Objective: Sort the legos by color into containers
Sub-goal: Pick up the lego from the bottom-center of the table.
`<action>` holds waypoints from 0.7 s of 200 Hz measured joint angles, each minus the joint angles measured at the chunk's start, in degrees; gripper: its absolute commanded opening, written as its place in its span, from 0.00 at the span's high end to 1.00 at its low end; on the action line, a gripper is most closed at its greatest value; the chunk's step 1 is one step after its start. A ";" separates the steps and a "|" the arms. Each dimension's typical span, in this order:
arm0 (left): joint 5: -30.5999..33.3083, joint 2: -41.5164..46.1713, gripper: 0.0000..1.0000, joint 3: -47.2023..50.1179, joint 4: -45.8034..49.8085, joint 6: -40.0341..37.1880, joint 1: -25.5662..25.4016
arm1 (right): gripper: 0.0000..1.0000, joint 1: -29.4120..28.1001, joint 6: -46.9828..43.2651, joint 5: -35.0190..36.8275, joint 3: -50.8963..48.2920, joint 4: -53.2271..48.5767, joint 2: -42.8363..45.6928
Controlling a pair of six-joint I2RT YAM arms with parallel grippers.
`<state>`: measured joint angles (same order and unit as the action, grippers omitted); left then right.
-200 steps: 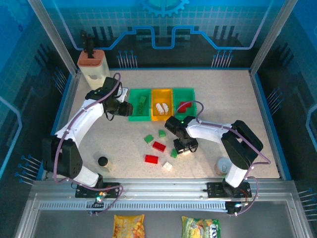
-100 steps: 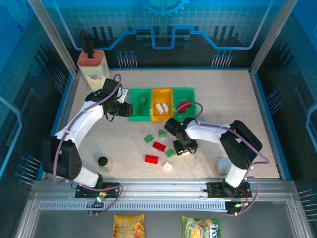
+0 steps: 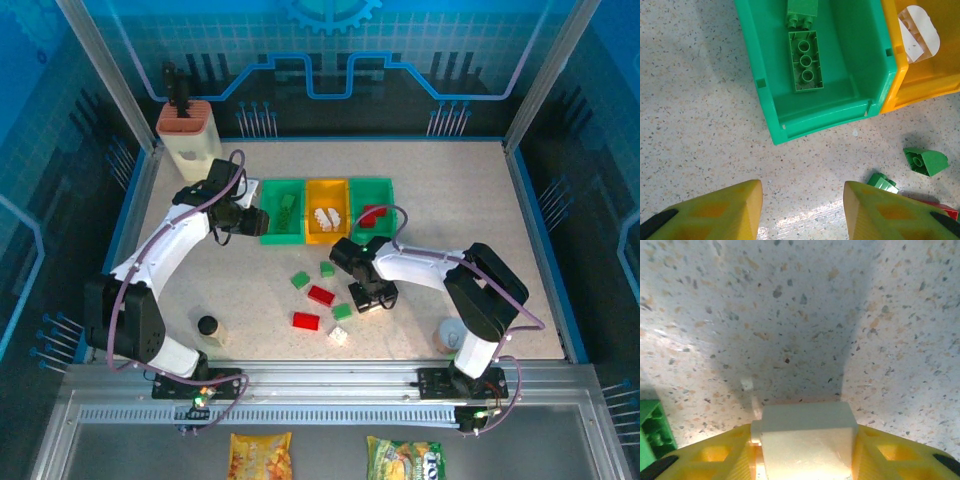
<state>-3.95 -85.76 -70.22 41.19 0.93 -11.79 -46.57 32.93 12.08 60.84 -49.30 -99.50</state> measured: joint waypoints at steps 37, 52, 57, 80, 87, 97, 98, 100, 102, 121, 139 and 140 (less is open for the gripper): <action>-0.44 0.00 0.53 0.00 -0.17 -0.02 0.00 | 0.53 0.00 -0.39 1.03 5.07 -1.84 -0.09; -0.44 0.00 0.53 0.00 -0.35 -0.02 0.00 | 0.53 0.00 -0.87 1.44 7.78 -2.49 -0.52; -0.46 0.00 0.53 0.00 -0.39 -0.02 0.00 | 0.53 0.00 -0.98 1.62 8.74 -2.71 -0.76; -0.66 0.00 0.53 0.00 -0.46 -0.02 0.00 | 0.53 0.00 -1.81 2.54 13.09 -3.32 -2.21; -0.72 0.00 0.53 0.00 -0.46 -0.02 0.00 | 0.53 0.00 -2.03 2.64 14.40 -3.52 -2.73; -0.92 0.00 0.53 0.00 -0.52 -0.02 0.00 | 0.53 0.02 -2.43 2.78 16.37 -3.80 -3.58; -0.92 0.00 0.53 0.00 -0.52 -0.02 0.00 | 0.53 0.02 -2.43 2.86 16.68 -3.80 -3.72; -0.92 0.00 0.53 0.00 -0.55 -0.02 0.00 | 0.53 0.02 -2.49 2.89 16.96 -3.78 -3.85; -0.94 0.00 0.53 0.00 -0.55 -0.02 0.00 | 0.53 0.02 -2.60 2.89 17.44 -3.80 -4.09; -1.11 0.00 0.53 0.00 -0.57 -0.02 0.00 | 0.53 0.15 -2.99 3.06 21.05 -3.74 -6.01; -1.11 0.00 0.53 0.00 -0.59 -0.02 0.00 | 0.53 0.52 -3.26 2.99 24.11 -3.74 -7.69; -1.11 0.00 0.53 0.00 -0.59 -0.02 0.00 | 0.53 0.55 -3.23 2.97 24.24 -3.74 -7.76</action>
<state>-5.06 -85.76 -70.22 40.60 0.91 -11.79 -46.02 29.69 15.05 85.08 -53.04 -107.26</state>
